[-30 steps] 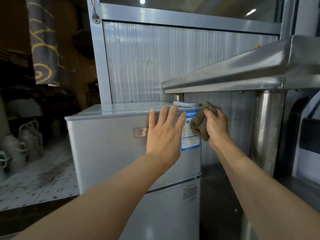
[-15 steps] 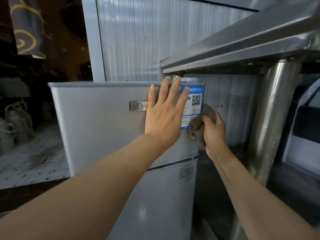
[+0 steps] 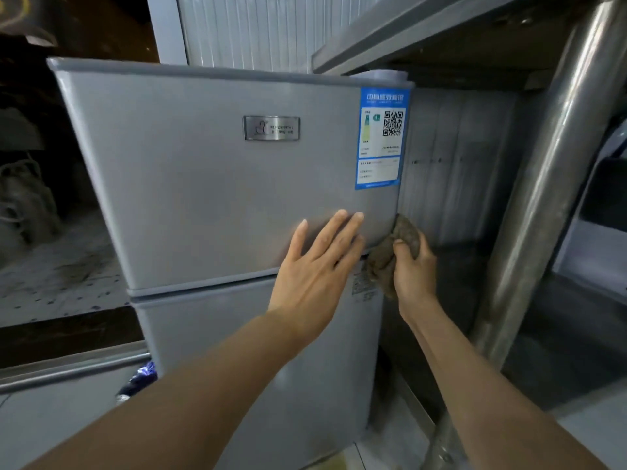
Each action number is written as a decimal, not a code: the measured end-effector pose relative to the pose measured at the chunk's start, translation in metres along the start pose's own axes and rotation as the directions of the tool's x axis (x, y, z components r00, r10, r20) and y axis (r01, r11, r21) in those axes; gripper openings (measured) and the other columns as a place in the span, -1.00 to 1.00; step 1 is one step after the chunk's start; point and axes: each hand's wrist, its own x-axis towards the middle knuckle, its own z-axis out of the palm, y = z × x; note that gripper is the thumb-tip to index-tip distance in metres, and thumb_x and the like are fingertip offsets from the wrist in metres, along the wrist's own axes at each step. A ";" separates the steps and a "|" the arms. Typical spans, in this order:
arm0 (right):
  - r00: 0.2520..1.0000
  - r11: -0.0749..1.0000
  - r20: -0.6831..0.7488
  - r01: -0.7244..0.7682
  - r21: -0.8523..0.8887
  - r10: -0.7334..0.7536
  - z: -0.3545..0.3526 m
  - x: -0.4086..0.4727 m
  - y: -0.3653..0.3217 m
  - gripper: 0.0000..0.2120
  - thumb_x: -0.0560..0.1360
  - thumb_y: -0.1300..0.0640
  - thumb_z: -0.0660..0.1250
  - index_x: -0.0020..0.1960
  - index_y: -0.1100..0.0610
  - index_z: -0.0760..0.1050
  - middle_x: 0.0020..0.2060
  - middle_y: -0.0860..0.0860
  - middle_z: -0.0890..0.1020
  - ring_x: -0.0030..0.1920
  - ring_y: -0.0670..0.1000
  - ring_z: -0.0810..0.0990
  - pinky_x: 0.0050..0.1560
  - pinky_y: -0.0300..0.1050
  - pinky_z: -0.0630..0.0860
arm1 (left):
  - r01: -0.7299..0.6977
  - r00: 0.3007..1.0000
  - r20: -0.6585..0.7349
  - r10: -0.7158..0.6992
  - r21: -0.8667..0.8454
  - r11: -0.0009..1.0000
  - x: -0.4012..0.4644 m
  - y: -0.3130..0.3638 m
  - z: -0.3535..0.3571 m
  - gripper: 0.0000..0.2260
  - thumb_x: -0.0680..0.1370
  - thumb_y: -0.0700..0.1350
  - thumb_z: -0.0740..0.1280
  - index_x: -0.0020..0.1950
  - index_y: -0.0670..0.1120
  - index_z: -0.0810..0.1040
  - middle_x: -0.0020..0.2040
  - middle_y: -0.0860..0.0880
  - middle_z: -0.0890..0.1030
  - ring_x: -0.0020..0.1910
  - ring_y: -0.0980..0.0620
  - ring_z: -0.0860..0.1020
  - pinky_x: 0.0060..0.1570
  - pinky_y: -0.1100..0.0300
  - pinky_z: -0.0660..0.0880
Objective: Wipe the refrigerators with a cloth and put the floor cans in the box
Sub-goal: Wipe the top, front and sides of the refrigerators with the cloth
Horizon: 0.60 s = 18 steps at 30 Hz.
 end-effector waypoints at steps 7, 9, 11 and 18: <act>0.991 0.991 -0.035 -0.129 0.033 0.131 -0.006 -0.015 0.035 -0.74 0.57 0.22 0.15 0.18 0.01 0.48 0.04 0.03 0.60 0.06 -0.01 0.58 0.07 -0.15 0.53 | -0.047 0.997 0.062 0.044 0.055 0.997 -0.022 0.011 0.016 -0.36 0.42 -0.23 -0.15 0.54 -0.06 -0.07 0.56 -0.03 -0.17 0.48 -0.04 -0.30 0.30 -0.10 -0.40; 0.980 0.980 -0.009 -0.197 0.014 0.197 -0.014 -0.024 0.051 -0.72 0.56 0.27 0.14 0.19 0.06 0.49 0.04 0.06 0.61 0.03 0.00 0.60 0.08 -0.12 0.55 | -0.076 0.996 0.045 0.072 0.103 0.992 -0.028 0.014 0.024 -0.37 0.43 -0.24 -0.17 0.52 -0.05 0.09 0.56 -0.03 -0.03 0.53 -0.05 -0.09 0.37 -0.12 -0.25; 0.971 0.970 0.004 -0.241 -0.009 0.241 -0.018 -0.028 0.065 -0.71 0.56 0.28 0.13 0.21 0.10 0.49 0.02 0.06 0.61 0.01 0.00 0.60 0.07 -0.11 0.55 | -0.084 0.996 0.039 0.080 0.139 0.987 -0.033 0.019 0.030 -0.38 0.43 -0.23 -0.17 0.48 -0.04 0.23 0.55 -0.03 0.09 0.52 -0.06 0.05 0.41 -0.15 -0.06; 0.953 0.949 -0.036 -0.303 -0.091 0.301 -0.028 -0.059 0.125 -0.68 0.51 0.39 0.10 0.20 0.25 0.46 0.09 0.20 0.58 0.08 0.13 0.57 0.18 -0.04 0.50 | -0.203 0.979 0.063 0.196 0.151 0.967 -0.068 0.039 0.070 -0.44 0.46 -0.19 -0.11 0.40 -0.02 0.39 0.49 -0.02 0.27 0.47 -0.02 0.23 0.37 -0.07 0.26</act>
